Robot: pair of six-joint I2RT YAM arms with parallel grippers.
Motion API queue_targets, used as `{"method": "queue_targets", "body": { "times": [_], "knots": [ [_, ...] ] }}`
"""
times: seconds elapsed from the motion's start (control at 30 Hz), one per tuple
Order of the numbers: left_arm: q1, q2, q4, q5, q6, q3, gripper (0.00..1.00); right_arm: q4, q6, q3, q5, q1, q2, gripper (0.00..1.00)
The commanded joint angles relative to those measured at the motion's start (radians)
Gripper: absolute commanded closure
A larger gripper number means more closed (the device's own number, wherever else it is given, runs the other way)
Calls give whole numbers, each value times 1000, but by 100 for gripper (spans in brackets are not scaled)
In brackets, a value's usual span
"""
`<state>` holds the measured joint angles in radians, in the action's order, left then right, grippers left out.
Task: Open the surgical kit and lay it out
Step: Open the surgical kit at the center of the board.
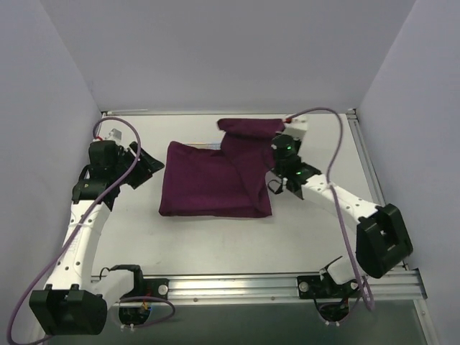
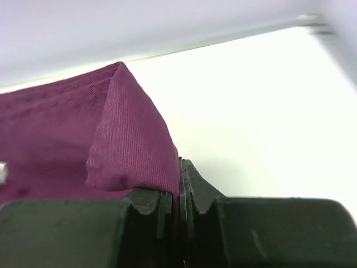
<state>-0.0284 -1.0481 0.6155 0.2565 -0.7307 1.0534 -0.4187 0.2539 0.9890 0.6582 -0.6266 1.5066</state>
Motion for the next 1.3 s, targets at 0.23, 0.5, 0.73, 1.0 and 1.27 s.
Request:
{"method": "queue_targets", "body": {
  "times": [0.23,0.5,0.73,1.0,1.27],
  "knots": [
    [-310,-184,-40,-85,79,92,34,224,162,-185,17,435,-201,92],
    [-516,-348,-88,-160,131,181,26,393,225,-104,-61,516,-144,2],
    [-787,-549,-43,-428,177,356,25,467,218,-101,-334,521,-385,2],
    [-1011,-832,87,-713,206,612,32,593,203,-33,-428,536,-551,4],
    [-1081,-986,150,-807,175,726,39,609,185,-21,-416,548,-621,4]
  ]
}}
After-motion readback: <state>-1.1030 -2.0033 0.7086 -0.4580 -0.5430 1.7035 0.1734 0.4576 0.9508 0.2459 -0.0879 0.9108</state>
